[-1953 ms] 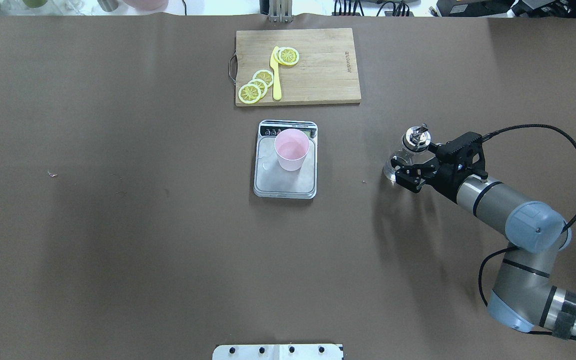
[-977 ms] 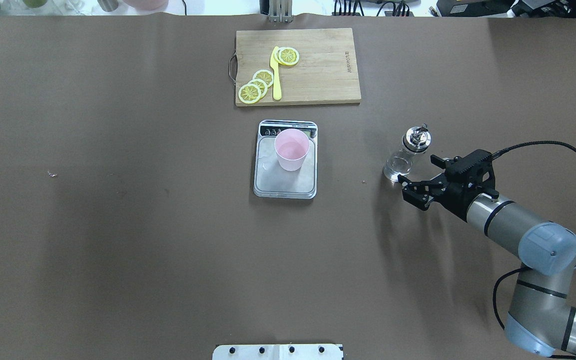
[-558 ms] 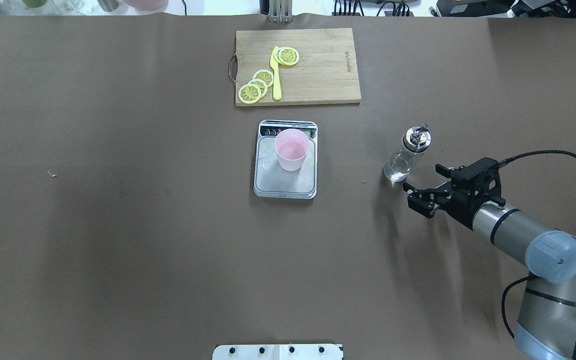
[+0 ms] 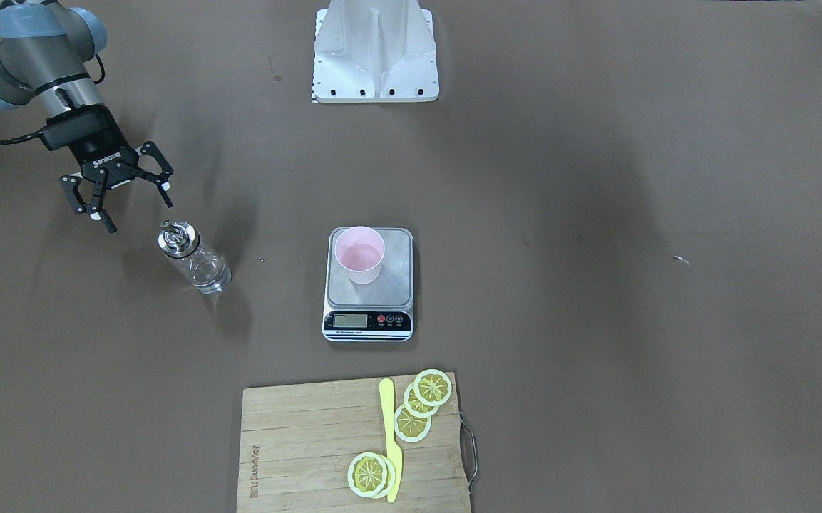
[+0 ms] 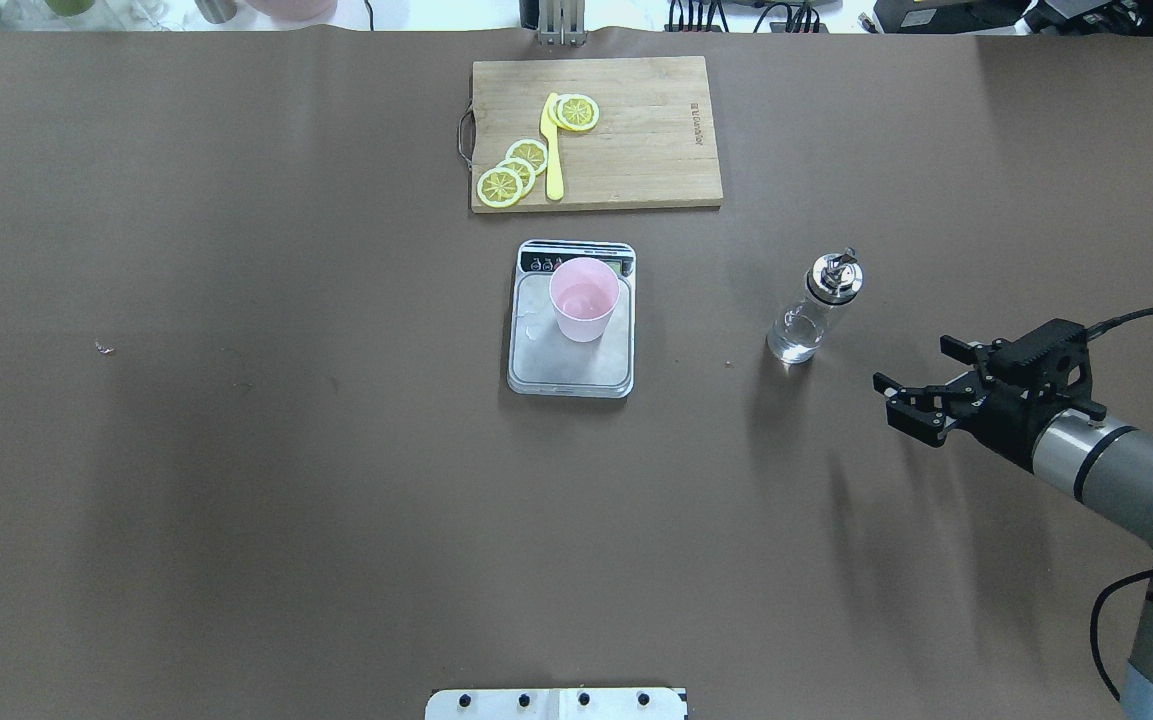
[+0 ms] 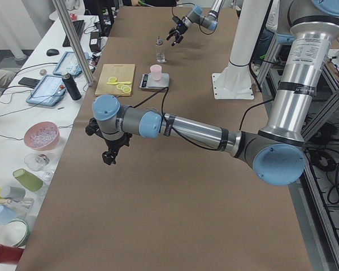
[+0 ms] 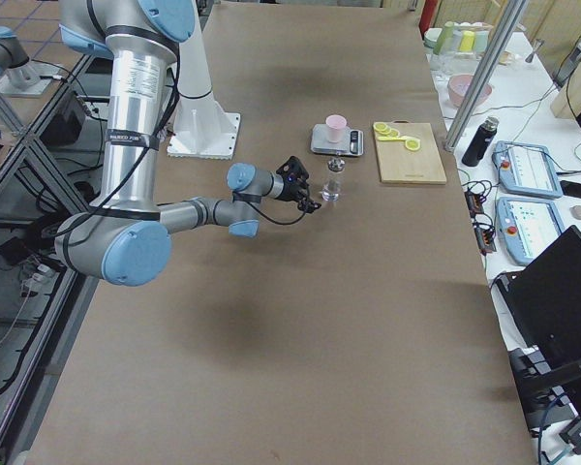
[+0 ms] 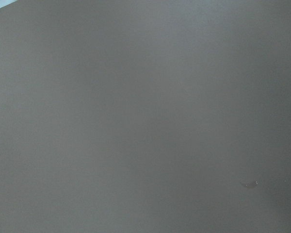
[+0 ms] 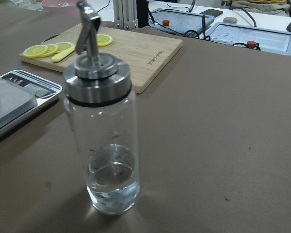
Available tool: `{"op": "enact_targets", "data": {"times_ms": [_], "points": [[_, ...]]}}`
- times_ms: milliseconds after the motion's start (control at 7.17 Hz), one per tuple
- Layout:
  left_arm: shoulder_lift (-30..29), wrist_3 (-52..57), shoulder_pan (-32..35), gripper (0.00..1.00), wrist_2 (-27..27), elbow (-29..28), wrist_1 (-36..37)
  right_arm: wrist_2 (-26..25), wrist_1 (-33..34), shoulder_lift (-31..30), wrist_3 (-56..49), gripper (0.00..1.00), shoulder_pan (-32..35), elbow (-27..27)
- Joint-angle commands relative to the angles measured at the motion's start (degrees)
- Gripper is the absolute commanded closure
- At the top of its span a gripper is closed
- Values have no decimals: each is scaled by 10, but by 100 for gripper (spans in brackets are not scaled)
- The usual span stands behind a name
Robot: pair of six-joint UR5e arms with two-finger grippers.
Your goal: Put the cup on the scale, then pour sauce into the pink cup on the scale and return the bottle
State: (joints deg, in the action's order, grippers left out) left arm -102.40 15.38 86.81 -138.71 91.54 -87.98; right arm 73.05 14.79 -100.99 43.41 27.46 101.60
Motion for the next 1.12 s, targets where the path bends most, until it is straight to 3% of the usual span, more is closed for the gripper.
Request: {"op": "enact_targets", "data": {"times_ms": [0,558,837,977], "points": [[1,0,0,2,-1,0,0,60,-3,-50,-2,0,83,5],[2,2,7,2,-2,2,1,81,19,-26,-18,0,184,-49],[4,4,11,2,-2,2,1,298,133,30,-89,0,335,-55],[4,5,11,2,-2,2,0,353,157,32,-140,0,381,-66]]}}
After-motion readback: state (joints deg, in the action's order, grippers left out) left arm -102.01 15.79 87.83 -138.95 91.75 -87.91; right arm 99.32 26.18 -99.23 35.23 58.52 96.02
